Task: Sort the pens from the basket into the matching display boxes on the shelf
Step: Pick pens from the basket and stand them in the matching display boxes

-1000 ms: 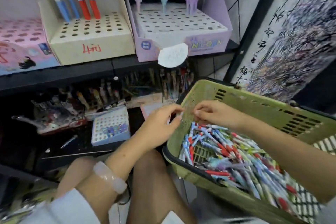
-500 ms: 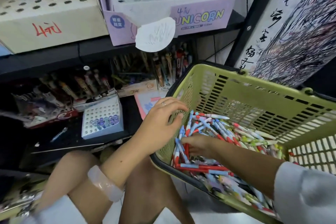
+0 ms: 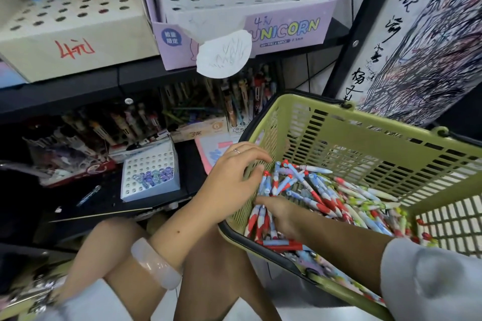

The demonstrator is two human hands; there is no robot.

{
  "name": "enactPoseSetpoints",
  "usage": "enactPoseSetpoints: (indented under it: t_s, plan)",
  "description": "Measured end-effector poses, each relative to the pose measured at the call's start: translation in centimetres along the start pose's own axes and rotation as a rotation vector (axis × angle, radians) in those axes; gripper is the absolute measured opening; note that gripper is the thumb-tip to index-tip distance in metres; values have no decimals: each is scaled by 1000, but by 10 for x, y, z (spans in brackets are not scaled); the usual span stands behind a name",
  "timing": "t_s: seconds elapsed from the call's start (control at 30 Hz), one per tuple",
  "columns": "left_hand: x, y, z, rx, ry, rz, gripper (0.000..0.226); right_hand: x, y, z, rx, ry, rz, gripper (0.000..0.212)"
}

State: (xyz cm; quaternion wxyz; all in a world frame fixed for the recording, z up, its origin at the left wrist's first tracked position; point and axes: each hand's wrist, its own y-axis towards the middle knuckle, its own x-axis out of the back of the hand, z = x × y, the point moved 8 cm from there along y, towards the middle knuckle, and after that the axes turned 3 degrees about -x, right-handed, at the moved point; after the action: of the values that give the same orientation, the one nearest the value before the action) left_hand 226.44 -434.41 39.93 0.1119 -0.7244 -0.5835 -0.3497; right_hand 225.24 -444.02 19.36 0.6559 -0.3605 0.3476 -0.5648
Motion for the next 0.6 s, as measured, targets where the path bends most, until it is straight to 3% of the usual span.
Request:
enactPoseSetpoints:
  t_s: [0.1,0.37,0.47,0.53,0.6]
  plan:
    - [1,-1,0,12,-13,5,19,-1,-9,1,24,63,30,10]
    - [2,-2,-6,38,61,71,21,14,-75,50,314,162,112,14]
    - [9,-1,-14,61,85,11,24,17,-107,67,418,211,157,9]
    - [11,0,-23,85,38,-3,29,15,-130,78,510,214,201,14]
    - [1,0,-27,164,-135,96,44,9,-154,91,638,175,239,22]
